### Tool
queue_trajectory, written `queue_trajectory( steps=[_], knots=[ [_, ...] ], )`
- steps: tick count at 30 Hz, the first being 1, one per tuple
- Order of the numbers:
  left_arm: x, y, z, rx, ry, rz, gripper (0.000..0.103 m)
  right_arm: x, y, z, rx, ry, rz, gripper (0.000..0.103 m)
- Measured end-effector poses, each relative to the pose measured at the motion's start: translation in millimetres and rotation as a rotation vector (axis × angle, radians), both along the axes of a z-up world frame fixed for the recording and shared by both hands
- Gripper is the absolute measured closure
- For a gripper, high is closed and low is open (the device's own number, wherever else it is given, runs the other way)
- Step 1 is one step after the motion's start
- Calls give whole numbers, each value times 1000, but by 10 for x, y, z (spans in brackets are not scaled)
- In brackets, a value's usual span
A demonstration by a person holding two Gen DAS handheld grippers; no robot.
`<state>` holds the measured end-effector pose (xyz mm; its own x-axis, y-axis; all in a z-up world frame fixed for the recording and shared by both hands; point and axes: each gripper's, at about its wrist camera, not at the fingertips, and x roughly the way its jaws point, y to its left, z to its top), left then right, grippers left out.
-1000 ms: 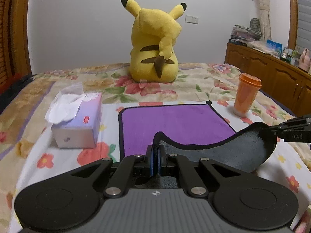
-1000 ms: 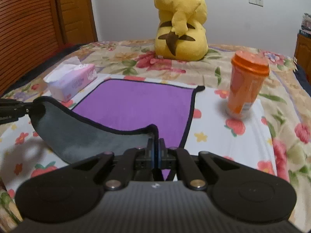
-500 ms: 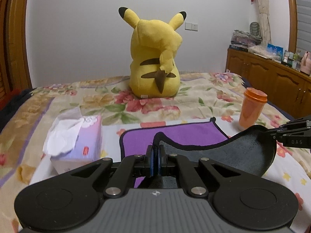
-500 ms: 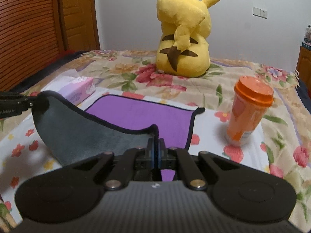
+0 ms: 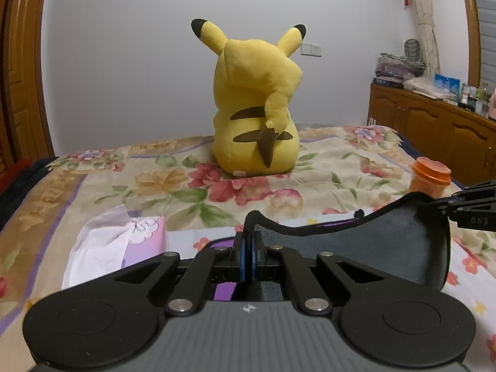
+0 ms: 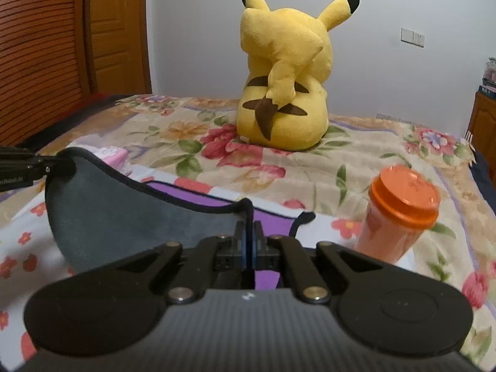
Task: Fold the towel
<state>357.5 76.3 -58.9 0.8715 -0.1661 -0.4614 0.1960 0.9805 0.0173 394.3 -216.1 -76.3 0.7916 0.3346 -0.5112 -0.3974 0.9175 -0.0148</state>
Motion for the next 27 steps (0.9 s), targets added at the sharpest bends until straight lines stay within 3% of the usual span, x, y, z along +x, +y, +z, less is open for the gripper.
queue_trajectory(
  steps=[16,27],
  knots=[
    [486,29,-31,5,-20,13,96,381,42,-84,-7,-58,-54,99],
    [827,-4,-346,43,21,46,96,669,104,-322,-17,-59,-107,99]
  ],
)
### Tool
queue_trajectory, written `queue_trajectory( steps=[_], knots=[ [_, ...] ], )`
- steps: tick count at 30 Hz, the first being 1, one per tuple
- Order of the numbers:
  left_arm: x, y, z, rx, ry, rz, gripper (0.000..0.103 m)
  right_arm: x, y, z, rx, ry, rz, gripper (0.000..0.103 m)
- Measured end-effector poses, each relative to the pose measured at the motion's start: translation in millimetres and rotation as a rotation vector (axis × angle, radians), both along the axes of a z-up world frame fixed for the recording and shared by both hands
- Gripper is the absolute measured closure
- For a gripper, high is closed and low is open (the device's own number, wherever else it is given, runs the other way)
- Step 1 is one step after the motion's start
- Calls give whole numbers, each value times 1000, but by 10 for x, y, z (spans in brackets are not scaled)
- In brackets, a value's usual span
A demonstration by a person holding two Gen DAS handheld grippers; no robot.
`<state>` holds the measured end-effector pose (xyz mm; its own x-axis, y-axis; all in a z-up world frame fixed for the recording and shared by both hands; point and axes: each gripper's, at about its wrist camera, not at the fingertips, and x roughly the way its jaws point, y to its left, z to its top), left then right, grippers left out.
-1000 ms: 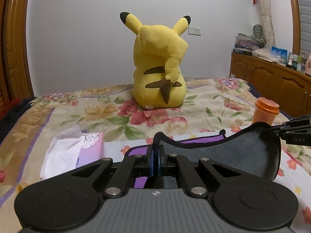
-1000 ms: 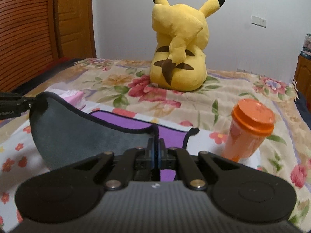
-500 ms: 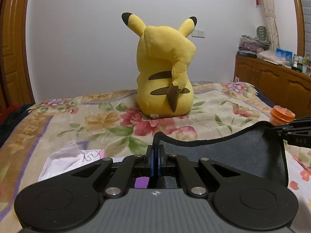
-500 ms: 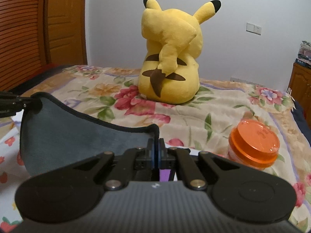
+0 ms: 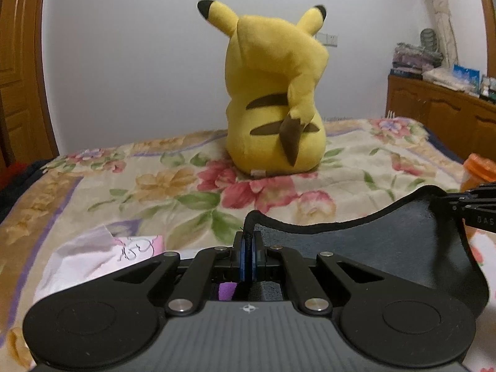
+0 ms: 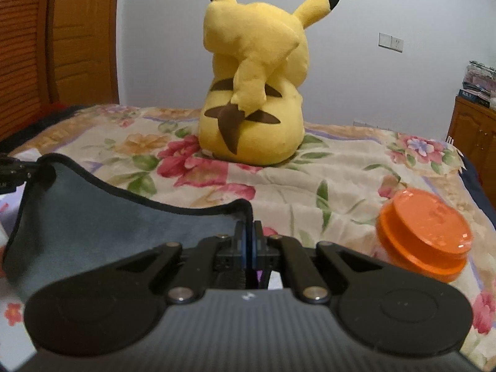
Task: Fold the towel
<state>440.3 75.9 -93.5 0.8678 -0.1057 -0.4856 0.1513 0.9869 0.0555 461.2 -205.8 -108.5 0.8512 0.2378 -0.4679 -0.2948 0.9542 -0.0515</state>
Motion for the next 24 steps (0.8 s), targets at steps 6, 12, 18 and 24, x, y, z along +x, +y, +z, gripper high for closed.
queue_trajectory(
  steps=[6,12,18,24],
  knots=[
    [143,-6,-203,23,38,13,96,137,61,-176,-29,39,-8,99],
    [219,-35,-298,34,76,15,95,184,77,-285,-44,82,-20,99],
    [200,-46,-290,14,131,-5,88,147,63,-295,-37,110,-29,70],
    [70,-73,-216,9,127,-10,64,-8,94,-225,-4,103,-5,51]
  ],
)
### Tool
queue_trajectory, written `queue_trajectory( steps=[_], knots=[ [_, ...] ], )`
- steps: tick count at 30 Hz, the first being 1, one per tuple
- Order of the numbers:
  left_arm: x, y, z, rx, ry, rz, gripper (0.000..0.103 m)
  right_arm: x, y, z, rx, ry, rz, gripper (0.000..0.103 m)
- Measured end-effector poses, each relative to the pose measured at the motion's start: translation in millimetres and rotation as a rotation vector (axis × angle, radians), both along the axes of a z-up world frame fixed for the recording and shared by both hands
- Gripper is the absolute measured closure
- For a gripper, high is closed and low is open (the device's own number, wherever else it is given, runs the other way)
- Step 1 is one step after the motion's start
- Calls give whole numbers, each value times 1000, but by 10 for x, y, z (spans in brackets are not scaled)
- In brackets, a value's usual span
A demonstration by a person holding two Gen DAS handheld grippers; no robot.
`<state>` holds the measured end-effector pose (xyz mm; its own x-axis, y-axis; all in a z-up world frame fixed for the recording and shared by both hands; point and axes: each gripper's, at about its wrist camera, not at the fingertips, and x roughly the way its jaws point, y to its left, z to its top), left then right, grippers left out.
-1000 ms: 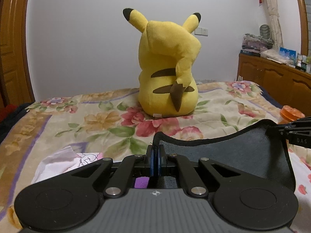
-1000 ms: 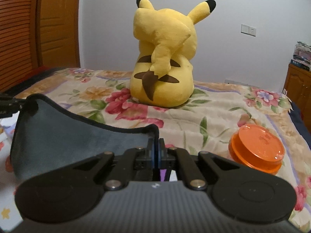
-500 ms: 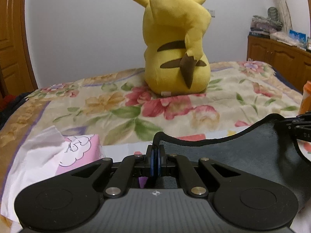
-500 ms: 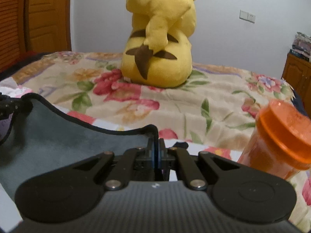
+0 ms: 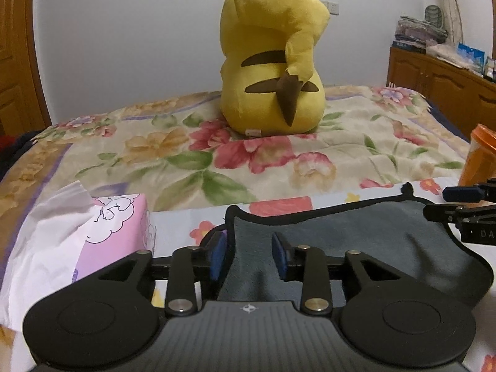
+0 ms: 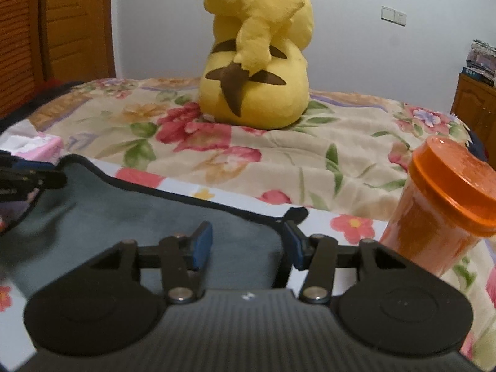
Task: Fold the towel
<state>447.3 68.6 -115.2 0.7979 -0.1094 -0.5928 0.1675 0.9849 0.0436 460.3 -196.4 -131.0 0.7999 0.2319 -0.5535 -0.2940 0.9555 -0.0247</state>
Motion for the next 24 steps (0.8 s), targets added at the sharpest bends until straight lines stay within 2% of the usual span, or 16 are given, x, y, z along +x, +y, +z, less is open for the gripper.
queue_trajectory(
  steps=[3,7,13,17,19,21,24],
  knots=[
    [-80,-39,29,7,1,-13,58,-115,29,27,14,3,16,51],
    [-211,-82,58,16,1,-26,45,-270,56,63,35,9,29,48],
    [-442,-117,112,11,16,-34,41,-515,66,155,58,7,39,43],
    [-630,-139,201,15,6,-38,33,-667,44,253,66,-3,34,39],
    [-727,-141,260,12,1,-41,30,-746,28,312,72,-11,33,35],
    [-820,-151,324,20,-6,-45,26,-833,9,369,75,-20,30,23],
    [-963,-160,418,36,-28,-42,15,-948,-25,465,89,-32,24,15]
  ],
)
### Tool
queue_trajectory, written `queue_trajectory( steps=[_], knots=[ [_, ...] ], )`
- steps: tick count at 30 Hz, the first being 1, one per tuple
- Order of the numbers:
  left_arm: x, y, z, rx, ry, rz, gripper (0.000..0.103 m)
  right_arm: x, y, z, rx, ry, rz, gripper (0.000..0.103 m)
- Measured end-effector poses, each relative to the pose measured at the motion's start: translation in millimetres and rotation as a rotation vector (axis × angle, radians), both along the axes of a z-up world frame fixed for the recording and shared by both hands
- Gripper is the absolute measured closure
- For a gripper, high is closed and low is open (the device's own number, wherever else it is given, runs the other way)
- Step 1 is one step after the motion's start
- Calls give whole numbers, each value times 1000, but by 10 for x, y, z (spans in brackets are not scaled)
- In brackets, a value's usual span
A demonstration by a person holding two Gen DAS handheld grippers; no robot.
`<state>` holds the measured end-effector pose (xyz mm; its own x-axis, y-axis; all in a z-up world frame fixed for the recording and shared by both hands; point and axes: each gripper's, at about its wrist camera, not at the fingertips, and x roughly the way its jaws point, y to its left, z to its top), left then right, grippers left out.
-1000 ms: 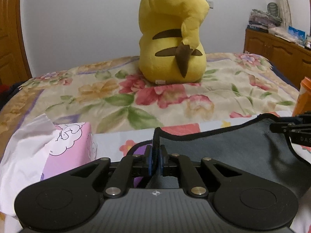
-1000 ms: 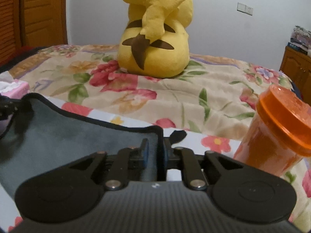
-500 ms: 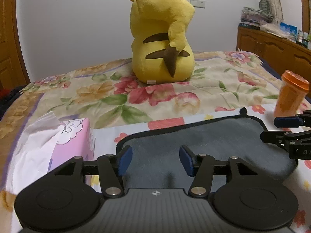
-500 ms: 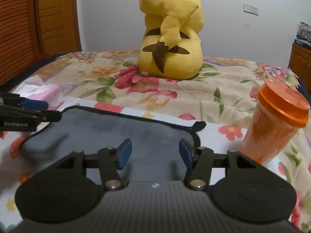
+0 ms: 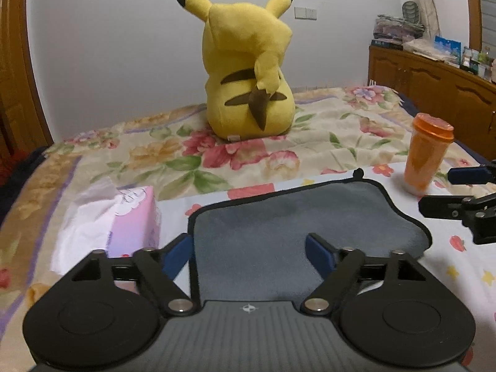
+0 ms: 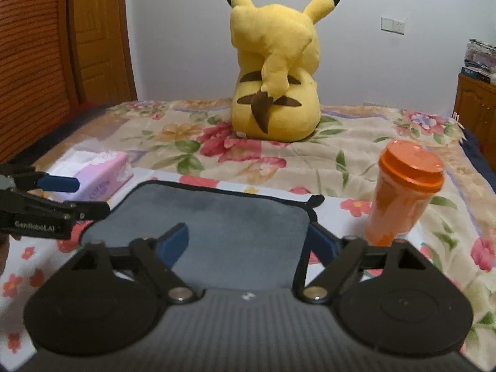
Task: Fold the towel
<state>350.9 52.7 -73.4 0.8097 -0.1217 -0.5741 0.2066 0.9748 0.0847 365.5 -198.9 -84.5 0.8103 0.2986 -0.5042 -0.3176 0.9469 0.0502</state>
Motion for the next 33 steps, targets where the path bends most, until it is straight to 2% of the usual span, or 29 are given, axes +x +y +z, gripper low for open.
queue_trajectory(
  steps=[5,8,22,33],
  knots=[
    [-189,-4,149,-15,-16,-4,7,-191,-54,139,13,-27,-15,0],
    [-290,-15,259,-30,-37,4,0,-294,-61,221,-3,-43,-16,0],
    [-788,-61,827,-22,-112,30,0,-747,-149,642,8,-101,-20,0],
    [-1349,-52,1164,-25,-124,36,0,-1208,-208,932,34,-128,-41,0]
  ],
)
